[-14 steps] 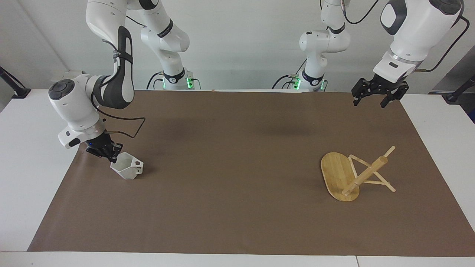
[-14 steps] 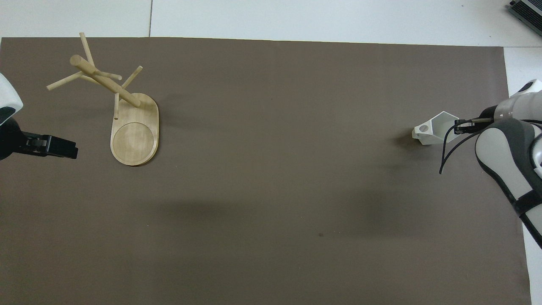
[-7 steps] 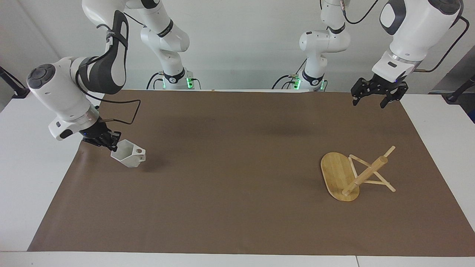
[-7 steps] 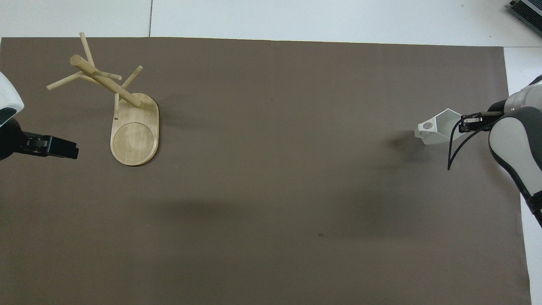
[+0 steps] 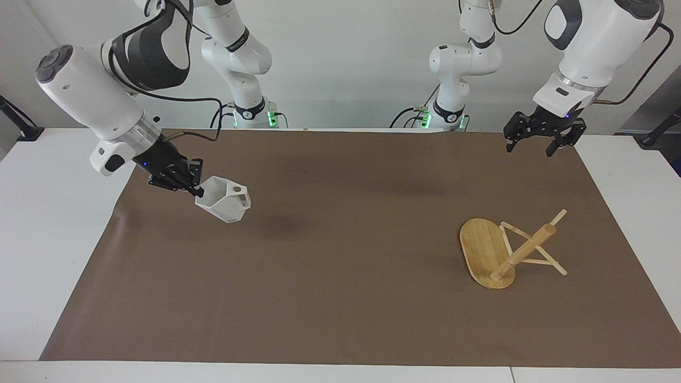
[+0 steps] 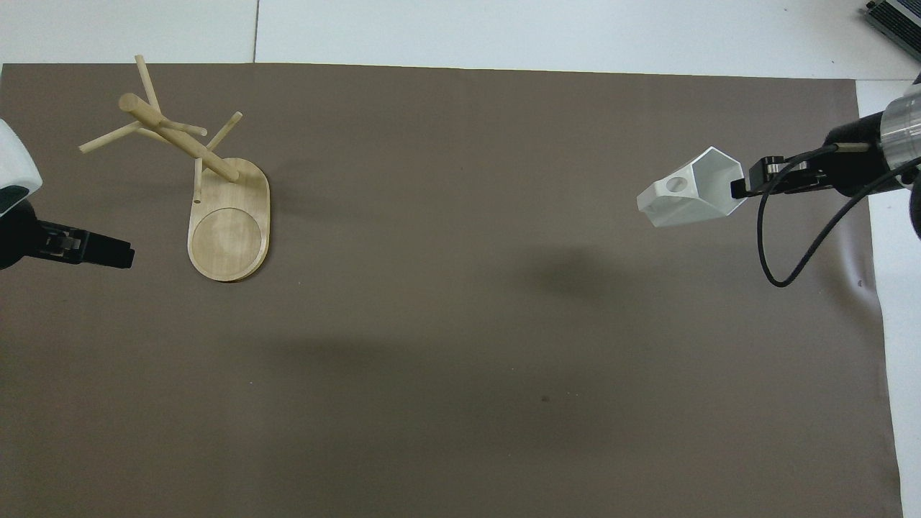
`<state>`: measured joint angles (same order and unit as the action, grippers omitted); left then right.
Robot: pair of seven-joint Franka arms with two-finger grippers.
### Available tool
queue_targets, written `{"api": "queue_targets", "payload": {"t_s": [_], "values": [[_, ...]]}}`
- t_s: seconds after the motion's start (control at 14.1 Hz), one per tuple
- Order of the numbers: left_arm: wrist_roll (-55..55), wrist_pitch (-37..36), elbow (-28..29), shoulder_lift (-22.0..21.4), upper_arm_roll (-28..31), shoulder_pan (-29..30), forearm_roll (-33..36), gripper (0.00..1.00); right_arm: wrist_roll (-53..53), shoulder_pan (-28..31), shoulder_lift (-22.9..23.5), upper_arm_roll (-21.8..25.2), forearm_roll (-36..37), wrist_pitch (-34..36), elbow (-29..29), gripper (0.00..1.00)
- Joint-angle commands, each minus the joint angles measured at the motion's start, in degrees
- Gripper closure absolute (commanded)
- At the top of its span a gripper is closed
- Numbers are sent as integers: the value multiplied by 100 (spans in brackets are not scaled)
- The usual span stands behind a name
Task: Hang cup on rack
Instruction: 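Lift the cup with the right gripper while the left gripper advances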
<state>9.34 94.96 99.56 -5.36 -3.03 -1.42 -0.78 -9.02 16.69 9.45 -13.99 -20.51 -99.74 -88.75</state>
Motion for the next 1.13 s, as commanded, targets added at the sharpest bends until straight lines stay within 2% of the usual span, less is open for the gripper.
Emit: {"api": "queue_targets", "payload": {"t_s": [0.0, 0.21, 0.5, 0.85, 1.06], "values": [[357, 180, 248, -167, 66, -34, -71, 0, 58, 45, -92, -243, -540, -1, 33, 100], [1007, 259, 283, -167, 75, 10, -71, 0, 50, 45, -110, -472, -1338, -133, 25, 100], [1832, 699, 705, -307, 162, 211, -175, 0, 85, -227, -119, -534, -1736, -221, 24, 100], [3632, 672, 784, -325, 171, 572, -1370, 0, 102, -455, -189, -543, -2316, -195, -63, 100], [4479, 708, 793, -325, 163, 520, -1660, 0, 295, -710, -250, -534, -2553, -221, -159, 100]]}}
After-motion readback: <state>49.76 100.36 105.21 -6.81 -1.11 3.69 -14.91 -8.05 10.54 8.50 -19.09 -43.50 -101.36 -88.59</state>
